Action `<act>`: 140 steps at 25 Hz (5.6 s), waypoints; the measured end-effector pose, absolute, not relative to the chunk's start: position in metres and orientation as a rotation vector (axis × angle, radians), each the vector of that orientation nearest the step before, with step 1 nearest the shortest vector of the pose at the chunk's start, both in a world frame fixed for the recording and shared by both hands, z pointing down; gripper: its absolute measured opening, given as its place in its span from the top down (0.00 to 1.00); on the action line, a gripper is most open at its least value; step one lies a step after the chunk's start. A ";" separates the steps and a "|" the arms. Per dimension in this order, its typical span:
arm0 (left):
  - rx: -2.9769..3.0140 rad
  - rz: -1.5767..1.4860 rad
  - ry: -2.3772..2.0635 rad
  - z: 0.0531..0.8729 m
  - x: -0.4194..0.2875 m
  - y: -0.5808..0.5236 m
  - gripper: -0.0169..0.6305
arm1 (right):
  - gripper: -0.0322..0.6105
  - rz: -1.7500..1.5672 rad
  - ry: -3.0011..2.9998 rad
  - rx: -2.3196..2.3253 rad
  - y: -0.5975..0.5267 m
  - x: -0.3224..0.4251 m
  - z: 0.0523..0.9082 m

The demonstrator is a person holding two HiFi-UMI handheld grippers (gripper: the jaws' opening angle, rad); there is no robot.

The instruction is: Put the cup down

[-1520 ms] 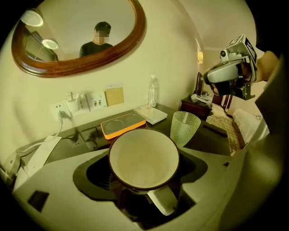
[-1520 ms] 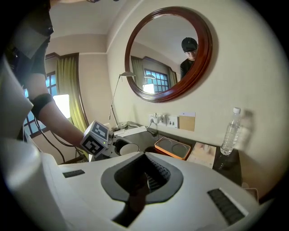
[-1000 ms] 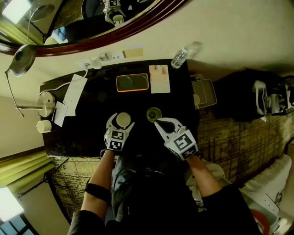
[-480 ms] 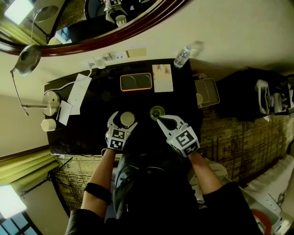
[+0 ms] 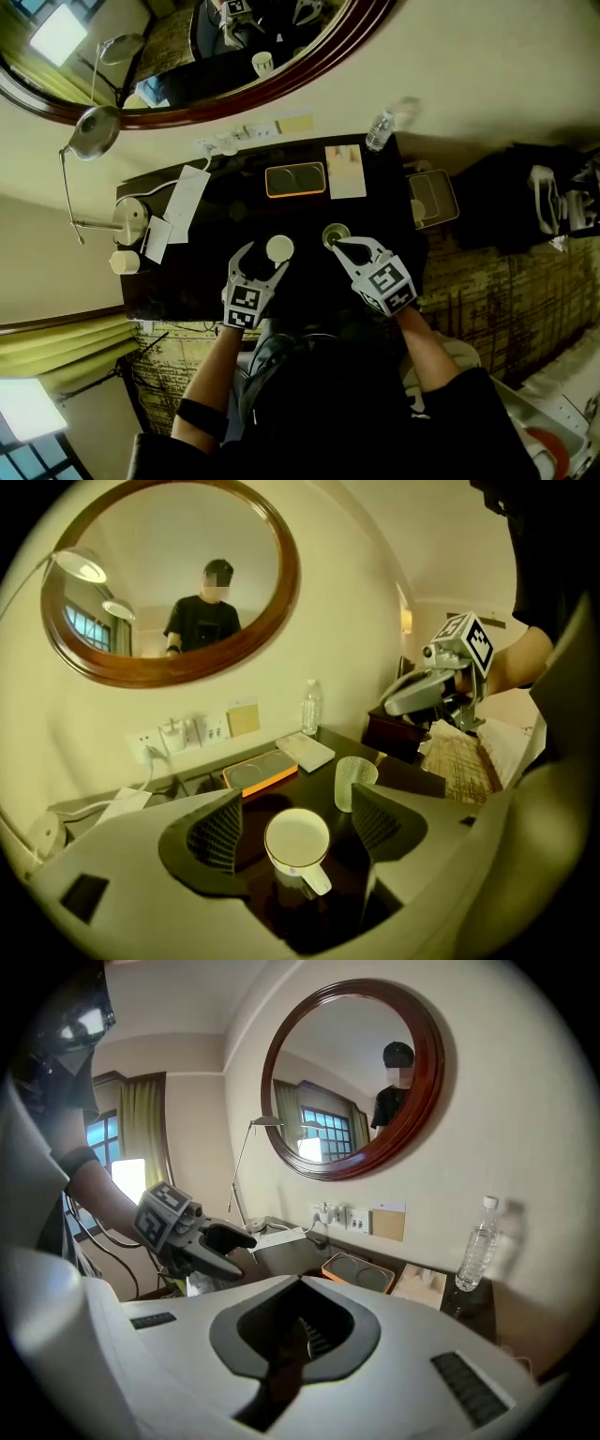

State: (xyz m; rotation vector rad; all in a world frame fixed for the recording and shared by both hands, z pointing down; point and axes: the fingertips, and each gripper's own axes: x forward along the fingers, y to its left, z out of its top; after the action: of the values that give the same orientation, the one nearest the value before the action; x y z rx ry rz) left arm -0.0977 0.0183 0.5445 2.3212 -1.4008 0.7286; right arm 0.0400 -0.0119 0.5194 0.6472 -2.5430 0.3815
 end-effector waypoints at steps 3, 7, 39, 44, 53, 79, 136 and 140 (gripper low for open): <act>2.350 0.680 -1.424 0.521 -0.101 0.022 0.60 | 0.93 0.377 -2.545 0.653 -0.010 0.040 0.514; 2.348 0.599 -1.464 0.491 -0.105 0.025 0.86 | 0.93 0.373 -2.538 0.672 -0.007 0.042 0.510; 2.440 0.560 -1.383 0.473 -0.110 0.035 1.00 | 0.89 0.264 -2.388 0.585 0.007 0.039 0.533; 2.429 0.574 -1.375 0.478 -0.108 0.037 1.00 | 0.63 0.057 -2.259 0.395 0.009 0.042 0.558; 2.400 0.540 -1.392 0.483 -0.115 0.032 1.00 | 0.22 -0.054 -2.060 0.130 -0.005 0.048 0.611; 2.297 0.536 -1.445 0.516 -0.120 0.024 1.00 | 0.32 -0.104 -2.011 -0.056 -0.023 0.025 0.683; 2.120 0.515 -1.633 0.537 -0.169 0.008 1.00 | 0.25 -0.002 -2.220 0.249 -0.217 -0.072 0.644; 2.136 0.517 -1.634 0.530 -0.170 0.010 1.00 | 0.26 -0.017 -2.243 0.288 -0.213 -0.066 0.621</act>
State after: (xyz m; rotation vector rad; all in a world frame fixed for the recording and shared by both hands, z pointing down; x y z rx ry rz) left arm -0.1701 0.0101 0.5303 2.1363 -1.6336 0.5173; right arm -0.0664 -0.2132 0.6205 0.2885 -2.2425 -0.0166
